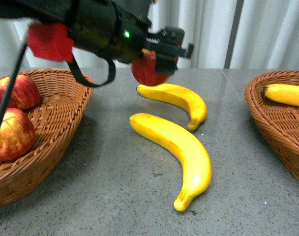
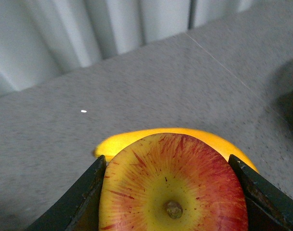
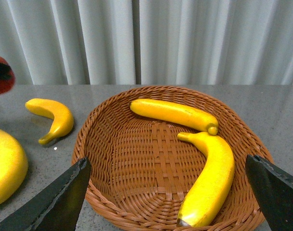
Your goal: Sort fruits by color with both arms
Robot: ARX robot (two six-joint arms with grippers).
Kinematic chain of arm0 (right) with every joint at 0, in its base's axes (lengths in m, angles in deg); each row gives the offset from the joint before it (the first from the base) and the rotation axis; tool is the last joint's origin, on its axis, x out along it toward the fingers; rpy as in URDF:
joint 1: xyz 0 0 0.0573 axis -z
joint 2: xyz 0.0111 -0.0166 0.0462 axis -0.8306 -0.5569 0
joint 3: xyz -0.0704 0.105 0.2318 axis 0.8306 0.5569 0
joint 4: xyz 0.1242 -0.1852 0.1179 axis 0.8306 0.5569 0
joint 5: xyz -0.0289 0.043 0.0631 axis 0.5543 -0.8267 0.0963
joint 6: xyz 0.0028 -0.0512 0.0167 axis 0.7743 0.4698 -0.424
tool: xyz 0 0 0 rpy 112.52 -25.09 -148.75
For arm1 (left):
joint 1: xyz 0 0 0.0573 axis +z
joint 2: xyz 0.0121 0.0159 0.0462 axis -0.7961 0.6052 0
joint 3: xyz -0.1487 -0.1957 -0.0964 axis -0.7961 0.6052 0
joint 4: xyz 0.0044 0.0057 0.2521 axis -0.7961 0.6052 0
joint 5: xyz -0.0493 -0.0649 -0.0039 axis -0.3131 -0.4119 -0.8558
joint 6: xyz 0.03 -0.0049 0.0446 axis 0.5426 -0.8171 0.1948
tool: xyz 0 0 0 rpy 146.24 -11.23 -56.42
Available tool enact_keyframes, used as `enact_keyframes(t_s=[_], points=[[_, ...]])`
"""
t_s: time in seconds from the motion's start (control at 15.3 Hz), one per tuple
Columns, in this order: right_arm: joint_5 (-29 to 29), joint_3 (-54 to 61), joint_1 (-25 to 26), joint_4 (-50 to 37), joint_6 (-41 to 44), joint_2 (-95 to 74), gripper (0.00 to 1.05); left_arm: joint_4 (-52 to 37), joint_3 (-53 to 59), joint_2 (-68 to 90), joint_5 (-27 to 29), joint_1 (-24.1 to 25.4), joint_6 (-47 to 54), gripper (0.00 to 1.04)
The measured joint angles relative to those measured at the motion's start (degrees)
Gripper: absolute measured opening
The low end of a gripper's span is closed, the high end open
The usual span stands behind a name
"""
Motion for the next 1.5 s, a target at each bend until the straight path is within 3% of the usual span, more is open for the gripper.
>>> enact_keyframes(t_s=[0.26, 0.59, 0.78, 0.98, 1.05, 1.24, 1.5], points=[[0.0, 0.0, 0.0, 0.0, 0.0, 0.0, 0.98, 2.1, 6.9, -10.0, 7.7, 8.3, -6.1, 0.66], [0.0, 0.0, 0.0, 0.0, 0.0, 0.0, 0.98, 0.4, 11.5, -9.2, 4.4, 16.4, -9.3, 0.66], [0.0, 0.0, 0.0, 0.0, 0.0, 0.0, 0.98, 1.4, 12.7, -6.7, 4.3, 16.8, -10.2, 0.66], [0.0, 0.0, 0.0, 0.0, 0.0, 0.0, 0.98, 0.7, 12.8, -6.6, 3.7, 16.9, -10.6, 0.96], [0.0, 0.0, 0.0, 0.0, 0.0, 0.0, 0.98, 0.8, 12.8, -6.8, 3.7, 16.6, -10.6, 0.99], [0.0, 0.0, 0.0, 0.0, 0.0, 0.0, 0.98, -2.4, 16.2, -15.9, 4.9, 13.7, -8.7, 0.98], [0.0, 0.0, 0.0, 0.0, 0.0, 0.0, 0.98, -4.4, 27.3, -40.0, 11.3, 8.2, -1.1, 0.98]])
